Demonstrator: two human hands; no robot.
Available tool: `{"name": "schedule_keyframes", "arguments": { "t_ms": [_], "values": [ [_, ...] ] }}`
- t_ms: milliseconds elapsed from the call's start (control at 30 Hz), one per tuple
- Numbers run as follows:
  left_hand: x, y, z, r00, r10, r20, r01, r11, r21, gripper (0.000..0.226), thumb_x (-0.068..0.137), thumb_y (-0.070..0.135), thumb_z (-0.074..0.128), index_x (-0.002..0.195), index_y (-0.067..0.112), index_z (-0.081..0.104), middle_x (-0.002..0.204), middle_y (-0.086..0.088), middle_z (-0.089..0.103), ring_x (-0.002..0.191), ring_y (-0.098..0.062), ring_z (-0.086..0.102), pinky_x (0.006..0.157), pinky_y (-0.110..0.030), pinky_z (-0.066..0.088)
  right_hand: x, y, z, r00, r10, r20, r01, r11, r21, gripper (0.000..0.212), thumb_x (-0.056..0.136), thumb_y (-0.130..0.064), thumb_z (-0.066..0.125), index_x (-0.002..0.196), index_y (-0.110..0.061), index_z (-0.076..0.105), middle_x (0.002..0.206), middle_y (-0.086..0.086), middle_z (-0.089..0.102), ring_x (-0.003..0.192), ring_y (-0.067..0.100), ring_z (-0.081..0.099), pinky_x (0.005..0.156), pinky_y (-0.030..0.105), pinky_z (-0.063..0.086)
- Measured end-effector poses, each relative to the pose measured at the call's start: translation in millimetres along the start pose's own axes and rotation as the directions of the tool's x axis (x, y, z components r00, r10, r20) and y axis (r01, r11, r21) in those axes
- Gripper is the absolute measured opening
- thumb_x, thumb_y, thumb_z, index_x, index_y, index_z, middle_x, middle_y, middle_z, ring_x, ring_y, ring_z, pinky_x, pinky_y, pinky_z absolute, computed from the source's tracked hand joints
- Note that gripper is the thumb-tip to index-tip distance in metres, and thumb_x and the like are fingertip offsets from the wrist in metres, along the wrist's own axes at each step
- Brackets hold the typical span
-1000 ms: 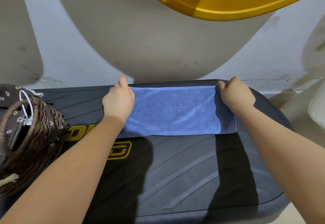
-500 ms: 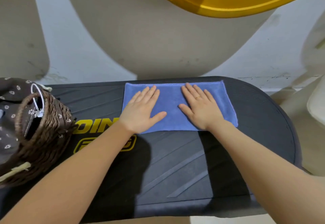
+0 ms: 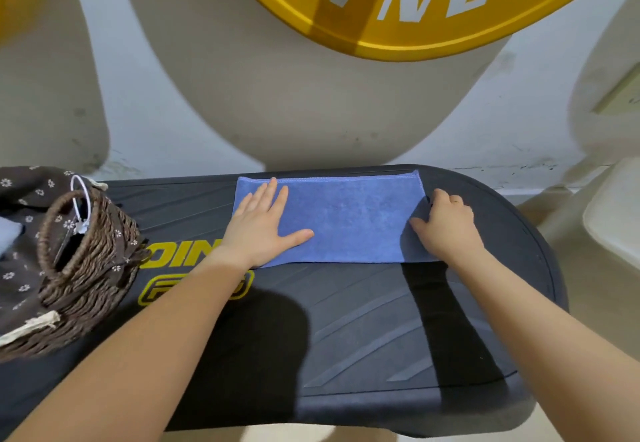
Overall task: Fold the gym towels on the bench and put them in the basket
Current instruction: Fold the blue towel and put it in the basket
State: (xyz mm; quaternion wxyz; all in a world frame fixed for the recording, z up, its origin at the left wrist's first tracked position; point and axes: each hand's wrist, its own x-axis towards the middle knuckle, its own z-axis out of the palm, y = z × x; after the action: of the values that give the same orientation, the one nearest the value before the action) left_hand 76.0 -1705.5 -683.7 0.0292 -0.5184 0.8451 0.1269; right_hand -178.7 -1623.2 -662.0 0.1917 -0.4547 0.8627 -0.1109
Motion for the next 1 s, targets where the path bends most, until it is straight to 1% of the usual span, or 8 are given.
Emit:
{"name": "schedule_keyframes", "arguments": {
  "t_ms": [167,300,433,633,733,833,900,1000],
  "values": [
    [6,48,-3,0.998,0.03,-0.064,-0.029,1.0,0.011,0.08,0.091,0.057,0.034,0.149,0.011,0.003,0.158,-0.005,0.001,0.146,-0.019,-0.006,0.118,-0.036,-0.001,2,1,-5,0.998,-0.016,0.056,0.009,0.993,0.114,0.039,0.092,-0.019,0.051,0.125,-0.001,0.04,0.128,0.02,0.045,0.109,0.035,0.051,0.08,0.039,0.043],
    [15,86,0,0.982,0.147,-0.122,-0.151,0.988,-0.028,0.07,0.095,0.048,0.032,0.149,0.013,0.003,0.158,0.0,0.003,0.145,-0.015,-0.006,0.117,-0.034,-0.005,9,-3,-15,0.968,0.123,0.22,-0.194,0.921,0.339,0.031,0.086,-0.015,0.06,0.112,0.0,0.05,0.101,0.016,0.056,0.081,0.028,0.051,0.054,0.031,0.038],
    [24,98,10,0.972,0.23,-0.044,-0.23,0.973,0.017,0.073,0.094,0.053,0.032,0.149,0.015,0.003,0.158,0.0,-0.005,0.145,-0.015,-0.009,0.117,-0.033,-0.007,11,-3,-26,0.918,0.159,0.364,-0.344,0.775,0.529,0.025,0.081,-0.015,0.069,0.097,-0.002,0.055,0.08,0.01,0.055,0.066,0.021,0.05,0.051,0.029,0.037],
    [27,94,19,0.958,0.285,0.043,-0.288,0.956,0.064,0.081,0.09,0.059,0.034,0.149,0.017,-0.001,0.158,0.001,-0.01,0.145,-0.013,-0.01,0.119,-0.033,-0.006,8,-10,-24,0.97,0.04,0.238,-0.16,0.844,0.512,0.014,0.083,-0.014,0.06,0.09,-0.004,0.056,0.089,0.014,0.059,0.074,0.027,0.054,0.058,0.028,0.04],
    [27,88,11,0.947,0.32,0.019,-0.313,0.937,-0.155,0.068,0.095,0.04,0.043,0.149,0.018,0.009,0.158,0.003,0.0,0.145,-0.012,-0.002,0.118,-0.028,-0.001,-3,-32,-24,0.984,-0.1,0.144,0.004,0.836,0.549,0.023,0.083,-0.014,0.057,0.103,-0.002,0.057,0.094,0.011,0.061,0.085,0.027,0.058,0.068,0.029,0.041],
    [20,76,2,0.979,0.186,-0.087,-0.2,0.767,-0.61,0.05,0.1,0.021,0.036,0.147,0.02,0.021,0.156,0.006,0.017,0.143,-0.009,0.014,0.117,-0.025,0.012,-16,-58,-24,0.972,-0.223,0.071,0.163,0.863,0.479,0.036,0.085,-0.017,0.057,0.119,-0.012,0.051,0.103,0.002,0.058,0.095,0.021,0.056,0.074,0.027,0.04],
    [11,73,-5,0.998,0.066,-0.011,-0.042,0.485,-0.874,0.047,0.101,0.032,0.028,0.147,0.027,0.02,0.153,0.012,0.022,0.14,-0.005,0.021,0.117,-0.027,0.015,-20,-73,-19,0.962,-0.266,0.067,0.209,0.869,0.448,0.043,0.085,-0.02,0.057,0.127,-0.013,0.045,0.101,0.001,0.055,0.095,0.022,0.057,0.077,0.031,0.045],
    [4,67,-12,1.0,0.006,-0.017,-0.018,0.275,-0.961,0.051,0.1,0.042,0.023,0.147,0.034,0.007,0.129,0.018,0.046,0.124,-0.007,0.045,0.113,-0.032,0.029,-24,-93,-2,0.955,-0.287,0.075,0.239,0.894,0.378,0.035,0.086,-0.024,0.058,0.116,-0.011,0.044,0.09,0.006,0.056,0.09,0.031,0.06,0.073,0.038,0.051]
  ]
}}
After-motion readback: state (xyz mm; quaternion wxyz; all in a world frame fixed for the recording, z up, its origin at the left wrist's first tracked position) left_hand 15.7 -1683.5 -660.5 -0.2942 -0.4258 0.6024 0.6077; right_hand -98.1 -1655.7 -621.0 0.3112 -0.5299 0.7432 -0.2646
